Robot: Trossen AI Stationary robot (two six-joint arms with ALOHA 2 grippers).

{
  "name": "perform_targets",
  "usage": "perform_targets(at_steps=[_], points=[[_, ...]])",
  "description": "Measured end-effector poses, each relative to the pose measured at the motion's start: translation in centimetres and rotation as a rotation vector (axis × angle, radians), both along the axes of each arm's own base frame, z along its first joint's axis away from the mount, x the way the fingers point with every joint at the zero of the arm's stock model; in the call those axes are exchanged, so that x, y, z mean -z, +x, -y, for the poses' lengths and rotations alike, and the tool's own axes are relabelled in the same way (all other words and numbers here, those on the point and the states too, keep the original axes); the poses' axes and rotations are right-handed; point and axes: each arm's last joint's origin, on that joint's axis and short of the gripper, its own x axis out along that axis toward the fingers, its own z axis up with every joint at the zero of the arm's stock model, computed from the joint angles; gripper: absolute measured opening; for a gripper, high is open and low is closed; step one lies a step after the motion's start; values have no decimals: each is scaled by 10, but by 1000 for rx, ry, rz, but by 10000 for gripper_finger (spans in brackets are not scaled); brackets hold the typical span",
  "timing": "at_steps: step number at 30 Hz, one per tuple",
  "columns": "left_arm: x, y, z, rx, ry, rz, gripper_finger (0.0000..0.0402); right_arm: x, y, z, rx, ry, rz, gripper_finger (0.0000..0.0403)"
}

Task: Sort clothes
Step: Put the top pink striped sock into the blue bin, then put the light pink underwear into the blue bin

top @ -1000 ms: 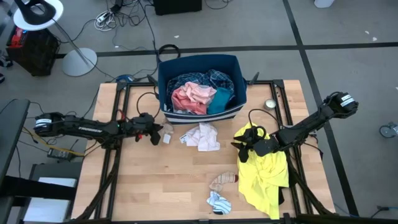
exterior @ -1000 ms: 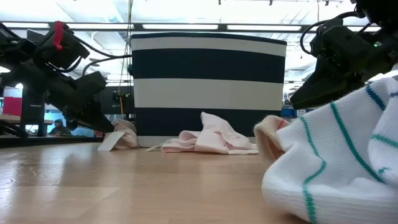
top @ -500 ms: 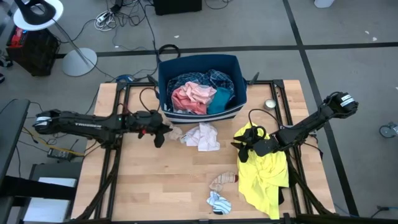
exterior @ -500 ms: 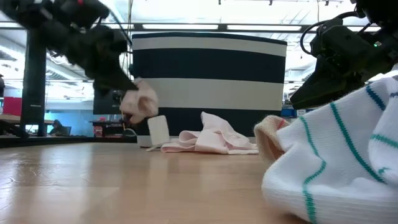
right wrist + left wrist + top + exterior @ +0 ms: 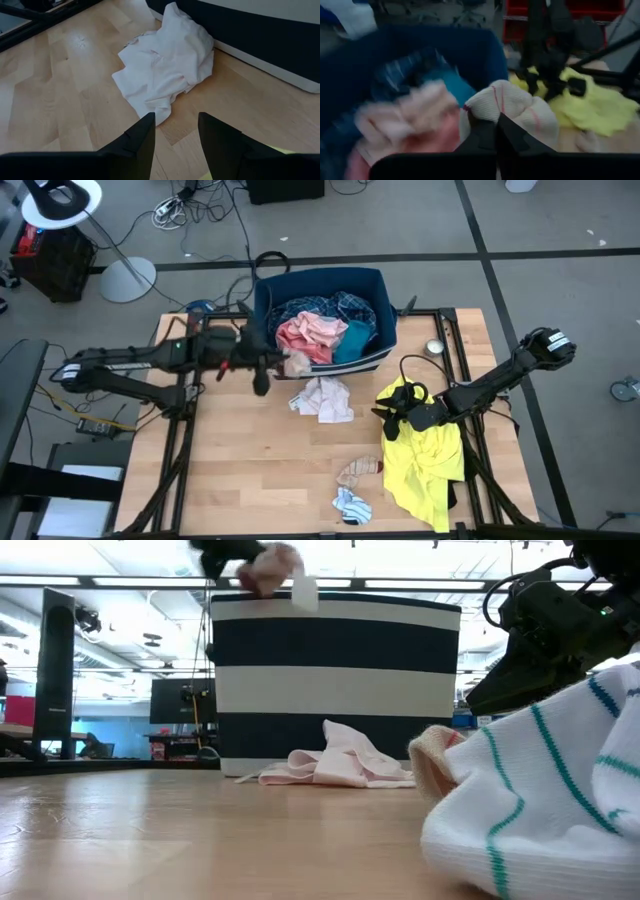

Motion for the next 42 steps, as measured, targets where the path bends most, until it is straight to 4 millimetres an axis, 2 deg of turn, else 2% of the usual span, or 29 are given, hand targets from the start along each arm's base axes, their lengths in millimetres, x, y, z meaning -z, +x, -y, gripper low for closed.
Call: perform_targets(at_steps=[5, 10, 13, 18, 23, 28, 33, 37, 42], points=[[-32, 22, -23, -48, 107, -35, 0, 0, 0, 0, 0, 0, 0, 150], [-44, 44, -53, -114, 168, -63, 5, 0, 0, 0, 0, 0, 0, 150], [-41, 55, -70, -160, 170, -66, 12, 0, 0, 0, 0, 0, 0, 150], [-23, 68, -96, -227, 157, -113, 22, 0, 0, 0, -1, -2, -1, 150], [-4, 75, -113, -257, 132, -191, 47, 0, 0, 0, -1, -2, -2, 150], [-4, 74, -116, -248, 121, -192, 84, 0, 0, 0, -1, -3, -2, 150], [-17, 64, -110, -246, 133, -153, 108, 0, 0, 0, -1, -3, -3, 150], [-29, 51, -102, -252, 111, -128, 110, 0, 0, 0, -1, -4, -3, 150], [-41, 24, -85, -239, 92, -164, 110, 0, 0, 0, -1, -3, -3, 150]])
